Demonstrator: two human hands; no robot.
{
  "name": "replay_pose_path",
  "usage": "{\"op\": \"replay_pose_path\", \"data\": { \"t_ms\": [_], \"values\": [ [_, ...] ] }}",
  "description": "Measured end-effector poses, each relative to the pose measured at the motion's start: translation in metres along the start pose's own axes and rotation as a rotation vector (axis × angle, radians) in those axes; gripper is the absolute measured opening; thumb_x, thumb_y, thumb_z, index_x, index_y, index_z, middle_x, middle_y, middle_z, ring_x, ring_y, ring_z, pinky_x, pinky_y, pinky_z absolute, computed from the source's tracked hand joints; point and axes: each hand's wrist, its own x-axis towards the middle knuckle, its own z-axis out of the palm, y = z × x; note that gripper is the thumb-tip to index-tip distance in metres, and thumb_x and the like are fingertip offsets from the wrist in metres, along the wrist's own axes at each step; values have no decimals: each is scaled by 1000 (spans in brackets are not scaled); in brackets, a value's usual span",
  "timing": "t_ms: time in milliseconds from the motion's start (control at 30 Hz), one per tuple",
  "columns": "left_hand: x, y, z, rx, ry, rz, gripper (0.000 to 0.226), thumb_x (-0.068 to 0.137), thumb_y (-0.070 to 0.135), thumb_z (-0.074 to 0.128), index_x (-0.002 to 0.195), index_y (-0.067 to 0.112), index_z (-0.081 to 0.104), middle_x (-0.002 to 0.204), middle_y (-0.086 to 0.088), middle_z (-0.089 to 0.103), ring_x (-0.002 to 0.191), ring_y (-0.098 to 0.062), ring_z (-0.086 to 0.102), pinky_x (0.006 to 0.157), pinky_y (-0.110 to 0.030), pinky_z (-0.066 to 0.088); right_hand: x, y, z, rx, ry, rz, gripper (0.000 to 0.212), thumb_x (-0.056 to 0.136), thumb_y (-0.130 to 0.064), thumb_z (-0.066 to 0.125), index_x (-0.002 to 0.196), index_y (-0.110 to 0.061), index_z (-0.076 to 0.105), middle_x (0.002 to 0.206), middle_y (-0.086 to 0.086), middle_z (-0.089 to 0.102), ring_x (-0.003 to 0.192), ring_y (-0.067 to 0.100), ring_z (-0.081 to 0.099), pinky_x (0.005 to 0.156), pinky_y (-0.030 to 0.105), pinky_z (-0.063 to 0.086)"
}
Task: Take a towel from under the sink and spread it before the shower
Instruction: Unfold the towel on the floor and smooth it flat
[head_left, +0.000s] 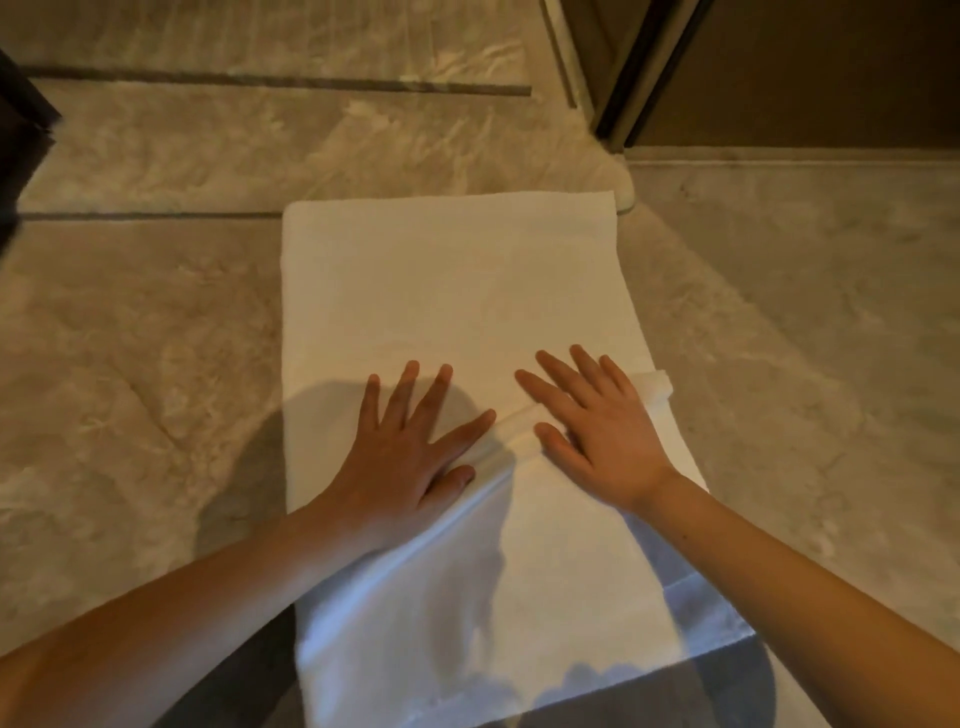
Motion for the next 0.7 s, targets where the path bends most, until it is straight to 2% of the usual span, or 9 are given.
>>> {"op": "replay_pose_path", "data": {
  "t_ms": [200, 267, 400, 533, 600, 633, 700],
  "values": [
    [42, 42, 0, 22, -18, 57, 59, 96, 60, 20, 152, 42, 18, 161, -19, 15, 146, -48, 8, 115, -65, 10, -21, 51, -12, -10, -3, 46, 55, 99, -49, 30, 152, -36, 29, 160, -5, 26, 150, 26, 16, 119, 48, 16],
    [53, 54, 2, 24, -22, 84, 61, 96, 60, 18, 153, 40, 14, 161, -21, 11, 146, -48, 4, 116, -64, 8, -27, 67, -15, -9, 2, 48, 55, 98, -48, 31, 152, -35, 30, 160, -5, 28, 150, 26, 17, 119, 48, 16],
    [69, 67, 5, 52, -53, 112, 64, 95, 62, 7, 152, 39, -8, 162, -20, -7, 146, -46, -12, 118, -57, -5, -31, 91, -22, 6, 2, 56, 55, 98, -49, 32, 151, -37, 31, 159, -5, 30, 149, 26, 18, 120, 46, 14],
    [73, 75, -5, 125, -142, 76, 69, 90, 64, 0, 153, 37, -6, 162, -20, -6, 147, -46, -8, 117, -60, 0, -30, 94, -23, 22, 10, 50, 55, 97, -48, 34, 150, -34, 34, 158, -4, 31, 149, 26, 18, 121, 43, 11],
    [79, 78, -16, 173, -198, 85, 69, 90, 64, 6, 153, 38, 5, 162, -21, 4, 145, -47, 5, 117, -60, 4, -31, 90, -26, 81, 58, 94, 54, 97, -44, 39, 149, -30, 37, 157, -3, 33, 148, 24, 21, 121, 42, 10],
    [85, 80, -25, 188, -193, 91, 66, 90, 62, 14, 151, 38, 21, 158, -22, 18, 141, -46, 19, 116, -59, 9, -33, 88, -28, 151, 134, 162, 52, 97, -40, 41, 148, -27, 40, 156, -1, 37, 147, 23, 25, 121, 42, 12],
    [104, 86, -42, 167, -99, 127, 56, 89, 53, 26, 133, 28, 51, 137, -15, 49, 121, -39, 45, 113, -56, 17, -45, 86, -35, 279, 409, 387, 47, 98, -31, 45, 144, -20, 47, 148, 4, 47, 138, 25, 38, 117, 39, 23]
  ]
}}
